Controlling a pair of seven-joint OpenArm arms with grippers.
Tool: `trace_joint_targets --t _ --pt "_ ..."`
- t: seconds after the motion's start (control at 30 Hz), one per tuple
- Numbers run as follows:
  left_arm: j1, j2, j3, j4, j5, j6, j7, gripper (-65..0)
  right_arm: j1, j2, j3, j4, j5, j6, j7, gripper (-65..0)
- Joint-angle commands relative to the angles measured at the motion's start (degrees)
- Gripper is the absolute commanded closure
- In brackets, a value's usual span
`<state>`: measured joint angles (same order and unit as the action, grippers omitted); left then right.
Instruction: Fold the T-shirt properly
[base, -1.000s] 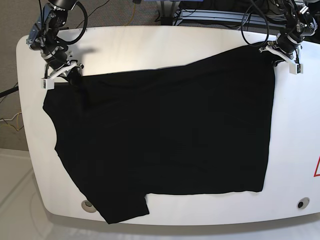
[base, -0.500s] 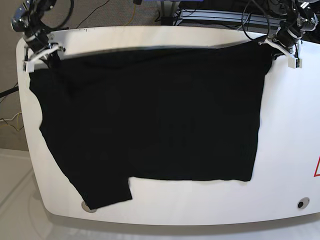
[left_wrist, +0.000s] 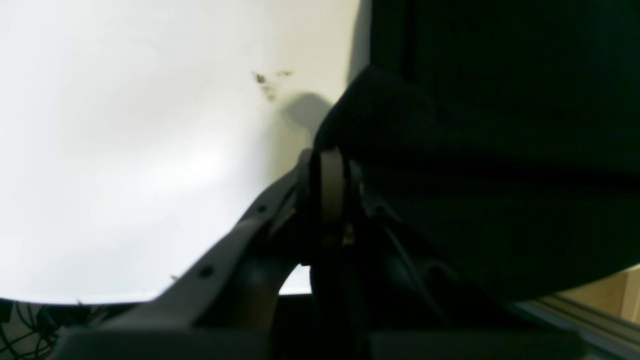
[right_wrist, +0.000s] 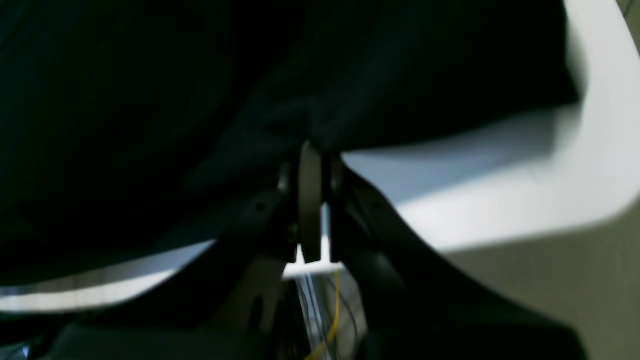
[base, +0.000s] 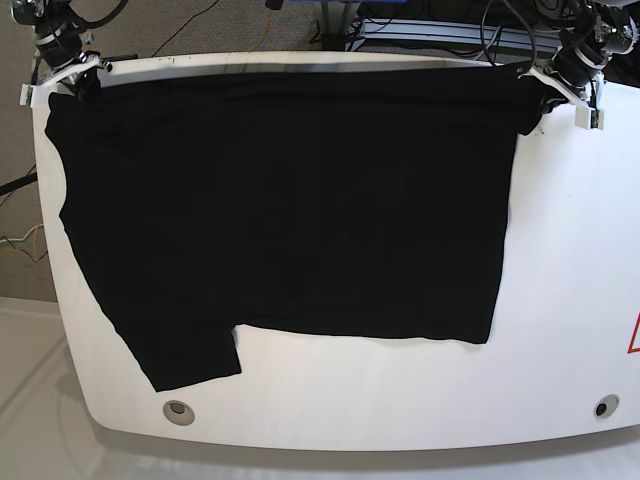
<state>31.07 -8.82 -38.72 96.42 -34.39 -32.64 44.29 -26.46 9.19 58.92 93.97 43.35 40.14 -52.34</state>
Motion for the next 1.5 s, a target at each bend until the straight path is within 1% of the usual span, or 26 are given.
trace_joint_targets --t 0.0,0.2,0.33,0.6,0.73,0.8,0.93,1.0,1.07,1.13,1.2,1.33,1.4,1.47 --pt "-0.6 -0.9 -1.2 0.6 0.6 1.1 -1.3 0.0 1.2 1.6 0.3 -0.4 0.5 -0.3 6.8 0.0" --pt "-0.9 -0.9 -1.6 0.4 0.1 1.1 -1.2 0.0 2.4 1.7 -0.8 -1.4 0.3 -0.1 7.5 0.0" --pt "-0.8 -0.7 -1.7 0.5 -0.1 1.0 -1.1 0.0 2.2 1.7 -1.4 -1.7 1.1 -0.1 7.0 0.0" --pt "-0.6 -0.7 -1.4 1.6 0.1 1.0 -1.0 0.0 4.3 1.7 -0.5 -1.8 2.4 -0.1 5.8 0.0" --pt "-0.6 -0.7 -1.2 2.5 0.2 1.0 -1.2 0.0 6.5 1.8 -0.2 -1.4 2.5 -0.1 3.6 0.0" --pt "-1.1 -0.8 -1.0 2.9 0.1 0.6 -1.6 0.0 7.9 1.7 -0.8 -1.1 2.2 -0.1 0.5 0.0" --pt "-1.2 -0.7 -1.0 2.7 0.1 0.6 -1.5 0.0 8.4 1.8 -0.8 -1.1 2.0 -0.1 -0.8 0.0" --pt "-1.2 -0.8 -0.9 2.4 0.0 0.6 -1.2 -2.0 8.1 1.8 -0.8 -1.1 2.0 -0.1 -0.8 0.0" --pt "-1.2 -0.8 -0.9 2.1 0.0 0.6 -0.9 -5.9 7.6 1.8 -0.8 -1.3 2.0 -0.1 -0.5 0.0" --pt "-1.1 -0.8 -0.9 1.8 0.0 0.7 -0.5 -11.4 7.2 1.9 -0.7 -1.2 1.8 -0.1 -0.1 -2.8" --pt "-1.0 -1.1 -0.8 1.5 -0.2 0.7 0.2 -21.6 5.8 1.7 -0.7 -1.3 1.0 -0.1 1.1 -14.7" --pt "-0.8 -1.3 -0.9 1.5 -0.2 0.6 0.4 -28.6 5.4 1.7 -0.6 -1.0 0.1 -0.1 1.9 -25.5" --pt "-0.9 -1.4 -0.8 1.5 -0.3 0.6 0.4 -30.5 5.2 1.6 -0.6 -1.0 -0.4 -0.1 2.4 -29.3" --pt "-0.9 -1.5 -0.9 1.5 -0.4 0.4 0.3 -31.2 4.9 1.6 -0.6 -0.9 -1.0 -0.1 2.9 -31.9"
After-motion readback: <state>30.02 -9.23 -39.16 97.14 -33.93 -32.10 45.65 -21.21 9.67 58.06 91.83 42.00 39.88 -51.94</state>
